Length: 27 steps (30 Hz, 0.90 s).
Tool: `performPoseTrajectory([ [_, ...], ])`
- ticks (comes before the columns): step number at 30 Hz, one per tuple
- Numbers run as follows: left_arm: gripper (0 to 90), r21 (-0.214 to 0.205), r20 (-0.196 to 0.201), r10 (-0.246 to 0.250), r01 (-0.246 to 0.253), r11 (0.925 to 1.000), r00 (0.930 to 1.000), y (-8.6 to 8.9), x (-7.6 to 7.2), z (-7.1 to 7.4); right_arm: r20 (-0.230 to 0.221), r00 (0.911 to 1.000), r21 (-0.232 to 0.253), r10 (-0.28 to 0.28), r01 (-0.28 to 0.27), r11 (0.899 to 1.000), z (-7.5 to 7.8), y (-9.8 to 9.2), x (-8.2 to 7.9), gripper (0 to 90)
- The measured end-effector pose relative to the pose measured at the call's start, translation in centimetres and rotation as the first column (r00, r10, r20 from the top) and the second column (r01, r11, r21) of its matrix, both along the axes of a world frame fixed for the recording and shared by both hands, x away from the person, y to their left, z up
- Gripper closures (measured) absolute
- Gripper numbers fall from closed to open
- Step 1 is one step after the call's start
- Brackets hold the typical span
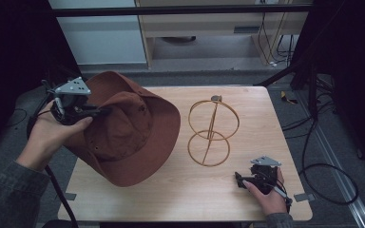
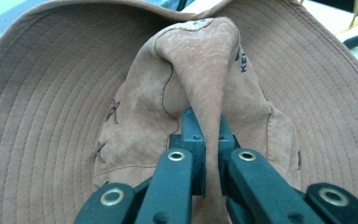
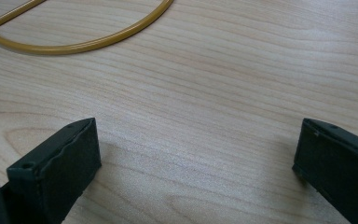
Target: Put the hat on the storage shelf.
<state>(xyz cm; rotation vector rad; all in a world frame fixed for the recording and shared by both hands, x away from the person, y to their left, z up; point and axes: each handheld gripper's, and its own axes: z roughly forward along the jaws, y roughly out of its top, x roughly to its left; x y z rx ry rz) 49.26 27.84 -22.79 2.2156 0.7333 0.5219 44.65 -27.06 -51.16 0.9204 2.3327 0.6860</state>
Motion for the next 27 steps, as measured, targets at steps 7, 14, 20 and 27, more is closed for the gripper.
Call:
performPoseTrajectory([
  [7, 88.7, 0.005, 0.014, -0.035, 0.035, 0.9994, 0.9993, -1.4, 0.1, 2.2, 0.001, 1.0000, 0.000, 0.001, -0.001, 1.000, 0.0, 0.0, 0.0, 0.5],
  [14, 88.7, 0.012, 0.050, -0.060, 0.059, 0.9982, 0.9970, -3.6, 0.3, 4.3, 0.000, 1.0000, 0.001, 0.002, -0.002, 1.000, 0.0, 0.0, 0.0, 0.6],
  [20, 88.7, 0.024, 0.064, -0.095, 0.094, 0.9953, 0.9934, -5.6, 0.1, 5.3, -0.001, 1.0000, 0.002, 0.002, -0.002, 1.000, 0.0, 0.0, 0.0, 0.6],
  [27, 88.8, 0.009, 0.065, -0.105, 0.104, 0.9945, 0.9924, -6.8, 0.8, 5.9, -0.001, 1.0000, 0.005, 0.003, -0.003, 1.000, 0.0, 0.0, 0.0, 0.6],
])
